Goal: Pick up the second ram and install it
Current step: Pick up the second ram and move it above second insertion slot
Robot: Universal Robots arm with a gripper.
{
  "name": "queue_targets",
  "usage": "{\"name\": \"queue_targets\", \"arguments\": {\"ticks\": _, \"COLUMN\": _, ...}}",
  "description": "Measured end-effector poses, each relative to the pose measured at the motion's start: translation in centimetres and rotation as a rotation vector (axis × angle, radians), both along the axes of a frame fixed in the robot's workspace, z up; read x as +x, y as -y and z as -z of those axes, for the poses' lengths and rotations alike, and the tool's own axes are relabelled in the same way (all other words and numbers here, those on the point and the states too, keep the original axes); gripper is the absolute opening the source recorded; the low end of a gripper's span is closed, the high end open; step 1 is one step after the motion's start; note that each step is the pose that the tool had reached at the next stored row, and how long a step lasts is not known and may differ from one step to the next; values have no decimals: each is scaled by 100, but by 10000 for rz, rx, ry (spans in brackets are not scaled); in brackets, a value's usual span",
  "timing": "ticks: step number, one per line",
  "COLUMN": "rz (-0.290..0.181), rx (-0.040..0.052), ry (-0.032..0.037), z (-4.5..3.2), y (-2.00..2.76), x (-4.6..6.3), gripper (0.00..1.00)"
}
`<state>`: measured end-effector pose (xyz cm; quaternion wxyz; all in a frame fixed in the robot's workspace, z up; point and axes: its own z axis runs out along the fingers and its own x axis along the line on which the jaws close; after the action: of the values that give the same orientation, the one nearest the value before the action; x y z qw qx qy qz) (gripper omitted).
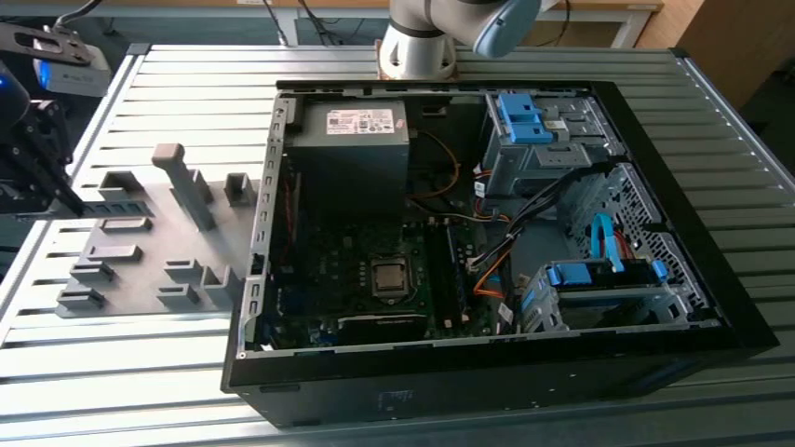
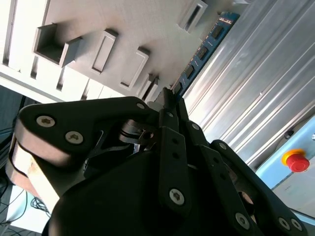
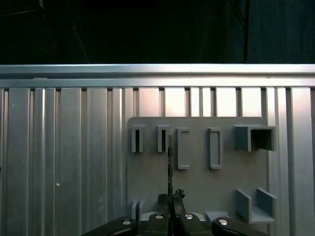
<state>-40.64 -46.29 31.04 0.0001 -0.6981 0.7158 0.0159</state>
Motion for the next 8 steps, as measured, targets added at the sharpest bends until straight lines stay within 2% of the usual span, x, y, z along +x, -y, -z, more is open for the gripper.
{"name": "queue_targets", "arguments": {"ticks": 8, "rz": 0, "rx": 0, "ry": 0, "z": -88, "y": 0, "x": 0, "gripper": 14}}
